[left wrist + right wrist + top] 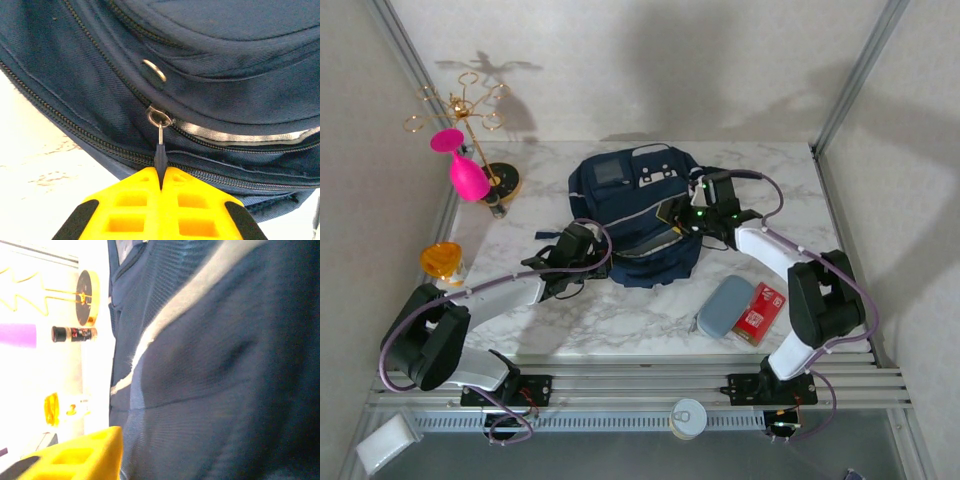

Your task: Pack books, pencil case, and school supplies into a backpack

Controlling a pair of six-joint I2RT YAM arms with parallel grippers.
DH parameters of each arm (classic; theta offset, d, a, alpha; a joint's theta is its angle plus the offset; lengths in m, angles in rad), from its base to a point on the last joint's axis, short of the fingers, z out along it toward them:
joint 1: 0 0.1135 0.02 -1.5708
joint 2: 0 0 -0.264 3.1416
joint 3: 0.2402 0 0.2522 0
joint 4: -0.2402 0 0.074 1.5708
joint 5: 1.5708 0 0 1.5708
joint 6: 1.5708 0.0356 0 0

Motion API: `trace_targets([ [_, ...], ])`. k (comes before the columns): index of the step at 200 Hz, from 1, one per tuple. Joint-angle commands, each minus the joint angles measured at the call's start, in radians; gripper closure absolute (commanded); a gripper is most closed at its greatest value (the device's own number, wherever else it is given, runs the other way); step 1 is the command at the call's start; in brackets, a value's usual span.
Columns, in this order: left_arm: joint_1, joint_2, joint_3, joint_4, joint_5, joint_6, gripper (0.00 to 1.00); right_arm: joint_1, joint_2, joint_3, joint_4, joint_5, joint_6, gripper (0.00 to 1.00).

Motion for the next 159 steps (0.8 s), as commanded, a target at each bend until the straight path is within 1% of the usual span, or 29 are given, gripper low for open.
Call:
trace_targets([
  [1, -0.006, 0.003, 0.019, 0.034, 0.060, -0.006, 1.00, 0.106, -0.062, -0.059, 0.119, 0.189, 0.108, 0.46],
  [14, -0.015, 0.006, 0.026, 0.052, 0.073, -0.011, 1.00, 0.160, -0.057, -0.093, 0.167, 0.257, 0.166, 0.44],
  [25, -0.020, 0.005, 0.026, 0.065, 0.079, -0.014, 1.00, 0.190, -0.034, -0.096, 0.199, 0.288, 0.187, 0.44],
  [35, -0.019, 0.005, 0.027, 0.061, 0.067, -0.018, 1.00, 0.203, -0.004, -0.084, 0.201, 0.312, 0.199, 0.47],
  [54, -0.019, 0.006, 0.035, 0.038, 0.046, -0.010, 1.00, 0.206, 0.019, -0.067, 0.213, 0.312, 0.200, 0.63],
  [72, -0.008, -0.001, 0.049, -0.004, 0.007, 0.000, 1.00, 0.200, 0.004, -0.044, 0.178, 0.309, 0.165, 0.89],
  [81, 0.002, -0.008, 0.061, -0.043, -0.025, 0.003, 1.00, 0.188, -0.007, -0.026, 0.161, 0.282, 0.139, 1.00],
  [98, 0.034, -0.023, 0.075, -0.112, -0.108, 0.002, 1.00, 0.160, -0.020, 0.020, 0.102, 0.220, 0.083, 1.00],
  [105, 0.056, -0.027, 0.078, -0.135, -0.124, 0.001, 1.00, 0.146, -0.027, 0.035, 0.081, 0.195, 0.061, 1.00],
  [132, 0.159, 0.010, 0.072, -0.162, -0.120, 0.017, 1.00, 0.084, -0.048, 0.058, 0.061, 0.069, 0.033, 1.00],
  [150, 0.229, 0.061, 0.093, -0.154, -0.118, 0.027, 1.00, 0.067, -0.043, 0.077, 0.028, 0.032, 0.002, 1.00],
  [159, 0.259, 0.080, 0.100, -0.127, -0.099, 0.029, 1.00, 0.067, -0.034, 0.082, 0.017, 0.022, -0.012, 1.00],
])
